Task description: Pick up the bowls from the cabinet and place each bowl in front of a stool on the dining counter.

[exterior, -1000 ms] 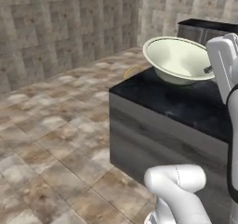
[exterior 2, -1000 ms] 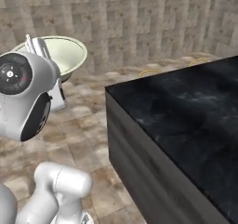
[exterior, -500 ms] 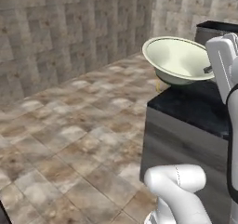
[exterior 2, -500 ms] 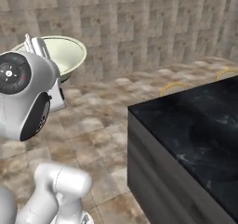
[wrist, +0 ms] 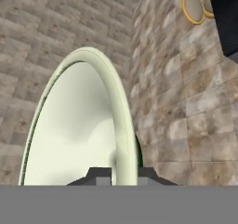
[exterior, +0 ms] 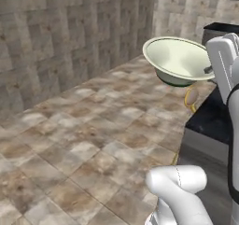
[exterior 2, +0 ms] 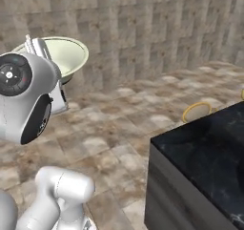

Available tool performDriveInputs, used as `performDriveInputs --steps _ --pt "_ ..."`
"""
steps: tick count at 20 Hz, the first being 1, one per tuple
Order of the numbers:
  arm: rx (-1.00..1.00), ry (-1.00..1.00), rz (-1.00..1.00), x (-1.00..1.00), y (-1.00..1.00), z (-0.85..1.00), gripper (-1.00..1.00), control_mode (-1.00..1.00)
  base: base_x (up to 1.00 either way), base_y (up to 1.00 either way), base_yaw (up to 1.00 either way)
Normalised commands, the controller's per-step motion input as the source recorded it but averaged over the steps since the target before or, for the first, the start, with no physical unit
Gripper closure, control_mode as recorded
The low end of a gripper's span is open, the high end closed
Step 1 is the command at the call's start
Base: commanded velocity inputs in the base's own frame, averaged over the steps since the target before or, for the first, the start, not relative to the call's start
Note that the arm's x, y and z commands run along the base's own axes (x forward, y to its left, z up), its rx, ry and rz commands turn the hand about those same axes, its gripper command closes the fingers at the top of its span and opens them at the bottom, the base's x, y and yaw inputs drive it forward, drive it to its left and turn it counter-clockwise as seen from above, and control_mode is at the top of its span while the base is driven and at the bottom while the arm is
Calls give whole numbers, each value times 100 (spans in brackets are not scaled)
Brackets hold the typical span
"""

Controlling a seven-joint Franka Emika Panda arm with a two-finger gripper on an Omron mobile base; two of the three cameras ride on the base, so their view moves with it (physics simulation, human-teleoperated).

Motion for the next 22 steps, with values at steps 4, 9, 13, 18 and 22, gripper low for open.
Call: performDriveInputs --steps 4,9,13,18,22 --pt "0 0 0 0 0 0 100 100 100 30 -34" --pt "0 0 0 0 0 0 100 100 100 29 -43" --pt "0 0 0 0 0 0 100 100 100 26 -47" --pt "0 0 0 0 0 0 100 100 100 22 -48" --pt "0 0 0 0 0 0 100 100 100 33 -51"
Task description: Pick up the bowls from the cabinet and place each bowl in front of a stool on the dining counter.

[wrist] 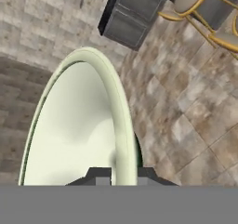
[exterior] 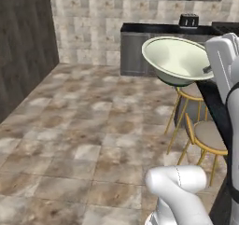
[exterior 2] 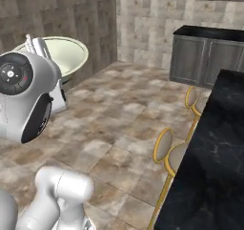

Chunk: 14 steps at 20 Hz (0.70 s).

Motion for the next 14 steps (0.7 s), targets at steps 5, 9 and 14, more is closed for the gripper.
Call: performDriveInputs --steps 5,9,14 --pt "0 0 0 0 0 0 100 100 100 63 -55" --pt "0 0 0 0 0 0 100 100 96 88 -56" --pt "0 0 0 0 0 0 100 100 86 77 -58"
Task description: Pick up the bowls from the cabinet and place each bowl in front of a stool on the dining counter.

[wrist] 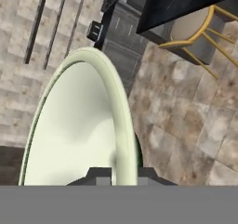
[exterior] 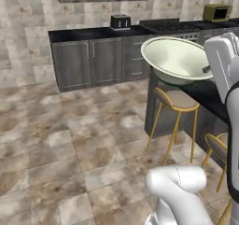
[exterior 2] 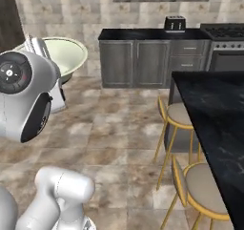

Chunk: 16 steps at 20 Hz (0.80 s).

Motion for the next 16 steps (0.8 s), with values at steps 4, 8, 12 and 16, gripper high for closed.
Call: performDriveInputs --steps 4,8,12,16 --pt "0 0 0 0 0 0 100 100 72 33 -60" --pt "0 0 0 0 0 0 100 100 72 19 -62" --pt "0 0 0 0 0 0 100 100 75 41 -65" --pt "0 0 0 0 0 0 100 100 62 79 -66"
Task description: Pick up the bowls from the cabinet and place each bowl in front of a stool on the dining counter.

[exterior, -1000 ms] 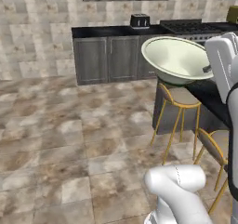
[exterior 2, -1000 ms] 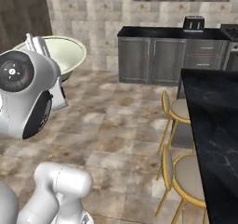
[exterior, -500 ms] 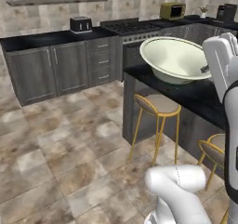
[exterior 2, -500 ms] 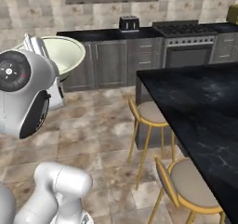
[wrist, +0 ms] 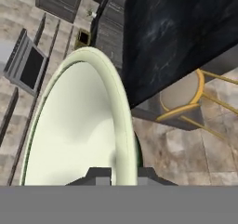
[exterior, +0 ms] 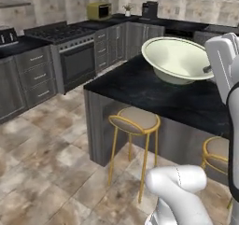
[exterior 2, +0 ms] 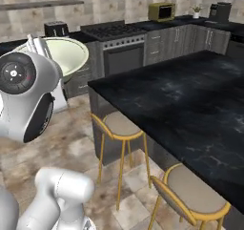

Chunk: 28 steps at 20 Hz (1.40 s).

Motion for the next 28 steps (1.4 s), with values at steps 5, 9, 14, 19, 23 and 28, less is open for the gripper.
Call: performDriveInputs --steps 5,9,14,19,23,28 --pt "0 0 0 0 0 0 100 100 40 89 -61" --pt "0 0 0 0 0 0 100 100 46 80 -60" --pt "0 0 0 0 0 0 100 100 54 66 -59" --pt "0 0 0 0 0 0 100 100 67 62 -60" --pt "0 0 0 0 0 0 100 100 80 17 -48" --pt "0 0 0 0 0 0 100 100 88 4 -33"
